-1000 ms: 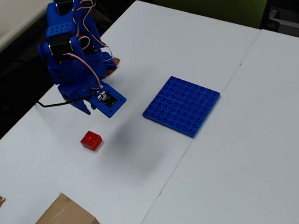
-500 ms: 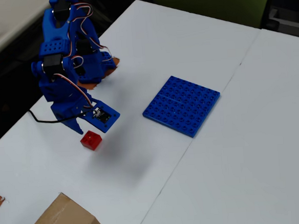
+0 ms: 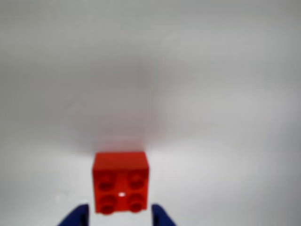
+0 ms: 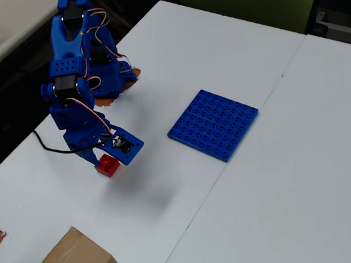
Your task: Pick up the 2x2 red block and go up the 8x8 blue block.
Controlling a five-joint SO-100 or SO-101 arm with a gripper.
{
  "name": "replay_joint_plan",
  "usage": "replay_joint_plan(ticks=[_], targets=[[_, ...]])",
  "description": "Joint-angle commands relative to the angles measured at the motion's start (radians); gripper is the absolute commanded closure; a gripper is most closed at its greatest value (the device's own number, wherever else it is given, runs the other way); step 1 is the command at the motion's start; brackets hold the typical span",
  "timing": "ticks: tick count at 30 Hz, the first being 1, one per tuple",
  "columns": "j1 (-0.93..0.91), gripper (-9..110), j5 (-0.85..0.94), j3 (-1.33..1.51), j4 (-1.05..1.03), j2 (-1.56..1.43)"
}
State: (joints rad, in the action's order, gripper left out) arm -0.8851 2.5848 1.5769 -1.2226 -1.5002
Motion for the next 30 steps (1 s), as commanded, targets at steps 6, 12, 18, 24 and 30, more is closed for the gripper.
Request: replay_joint_plan(ticks=[6,12,18,24,30], targets=[[-0.002,84,0.023,0.009,0.041,0.025],[-0.028,82,0.063,0.021,0.071,0.026],[-0.048,80,0.095,0.026,0.087,0.043],[-0.041,78,0.094,0.049,0.109,0.043],[-0.026,75,0.086,0.051,0.101,0.046]])
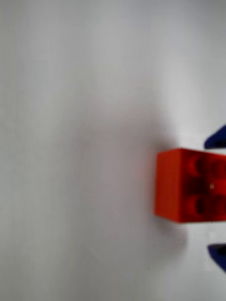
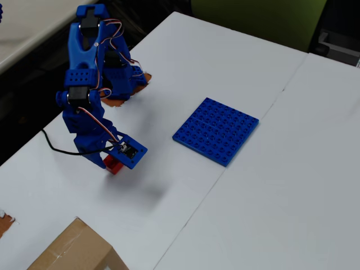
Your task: Pick up the 2x2 red block and go up the 8x8 blue block.
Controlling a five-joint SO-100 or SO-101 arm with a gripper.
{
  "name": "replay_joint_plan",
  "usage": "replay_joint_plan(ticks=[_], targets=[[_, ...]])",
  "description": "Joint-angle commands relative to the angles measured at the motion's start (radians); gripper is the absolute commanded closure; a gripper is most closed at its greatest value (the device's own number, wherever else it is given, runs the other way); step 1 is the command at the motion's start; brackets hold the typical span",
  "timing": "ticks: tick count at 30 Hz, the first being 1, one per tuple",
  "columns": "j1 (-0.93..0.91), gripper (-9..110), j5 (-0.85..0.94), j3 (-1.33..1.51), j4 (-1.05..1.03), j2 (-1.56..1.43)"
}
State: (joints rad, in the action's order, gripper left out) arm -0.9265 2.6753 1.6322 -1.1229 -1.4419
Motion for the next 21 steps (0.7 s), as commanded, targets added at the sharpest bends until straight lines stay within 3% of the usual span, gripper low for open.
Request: replay_joint_plan(ticks=[1,21], targets=[[0.017,75,-0.008,-0.005,-0.003,-0.015],[0.031,74,-0.017,-0.005,0.005,0.006]])
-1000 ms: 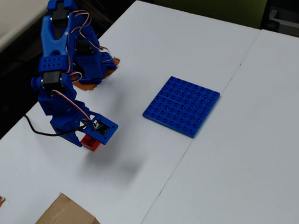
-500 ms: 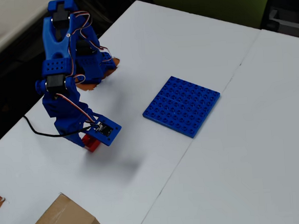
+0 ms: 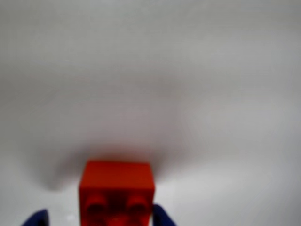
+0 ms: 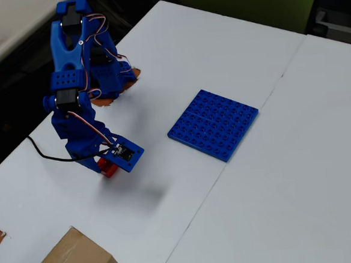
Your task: Pick up the 2x2 red block and go up the 8x8 blue block.
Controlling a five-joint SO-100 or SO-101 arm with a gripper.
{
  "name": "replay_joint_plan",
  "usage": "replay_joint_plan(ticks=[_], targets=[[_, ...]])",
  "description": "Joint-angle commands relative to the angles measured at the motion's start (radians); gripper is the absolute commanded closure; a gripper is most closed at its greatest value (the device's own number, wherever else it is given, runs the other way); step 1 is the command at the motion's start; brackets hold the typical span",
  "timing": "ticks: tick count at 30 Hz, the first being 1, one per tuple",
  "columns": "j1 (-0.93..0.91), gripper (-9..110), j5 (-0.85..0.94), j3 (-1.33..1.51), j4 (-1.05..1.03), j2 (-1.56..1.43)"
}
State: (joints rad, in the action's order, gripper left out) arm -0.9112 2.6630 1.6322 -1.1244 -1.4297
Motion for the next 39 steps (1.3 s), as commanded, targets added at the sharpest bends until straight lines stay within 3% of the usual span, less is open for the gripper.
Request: replay_joint_plan(ticks=[1,19,29,39], targets=[[0.015,74,-0.006,-0.005,0.006,-0.005],[0.052,101,-0.044,-0.052,-0.086,-0.041],[0.178,101,-0.095,-0.250,-0.367,-0.150],[0.308,101,0.032,-0.353,-0.476,-0.233]])
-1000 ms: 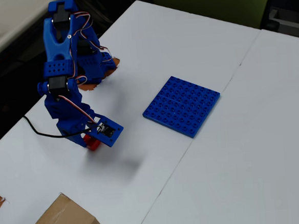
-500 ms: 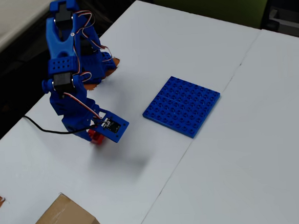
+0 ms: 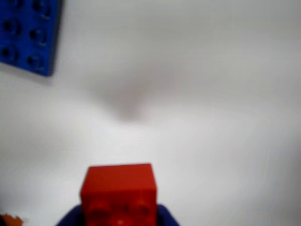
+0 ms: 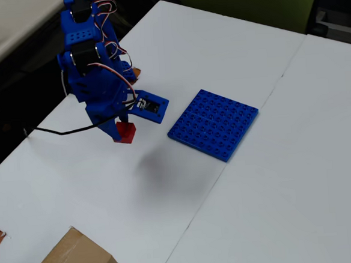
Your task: Pick up the 2x2 red block and go up the 8x8 blue block.
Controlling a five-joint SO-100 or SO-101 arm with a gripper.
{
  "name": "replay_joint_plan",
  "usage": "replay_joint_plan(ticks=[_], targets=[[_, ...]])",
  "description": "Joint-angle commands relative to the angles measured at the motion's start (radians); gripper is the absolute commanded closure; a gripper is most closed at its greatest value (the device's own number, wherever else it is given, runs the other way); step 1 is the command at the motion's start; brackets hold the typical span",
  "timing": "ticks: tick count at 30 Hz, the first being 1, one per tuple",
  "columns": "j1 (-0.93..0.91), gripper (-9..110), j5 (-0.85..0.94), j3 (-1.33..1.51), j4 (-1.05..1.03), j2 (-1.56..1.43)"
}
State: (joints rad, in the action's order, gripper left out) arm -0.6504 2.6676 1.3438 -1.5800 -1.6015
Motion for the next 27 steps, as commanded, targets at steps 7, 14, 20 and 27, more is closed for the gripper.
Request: replay_joint_plan(ticks=[7,14,20,27], targets=[[0.219,101,0.021,-0.143,-0.064,-0.075],[0.380,101,0.064,-0.318,-0.114,0.025],[0.491,101,0.106,-0.436,-0.135,0.112],[0.580,101,0.183,-0.540,-0.149,0.207]])
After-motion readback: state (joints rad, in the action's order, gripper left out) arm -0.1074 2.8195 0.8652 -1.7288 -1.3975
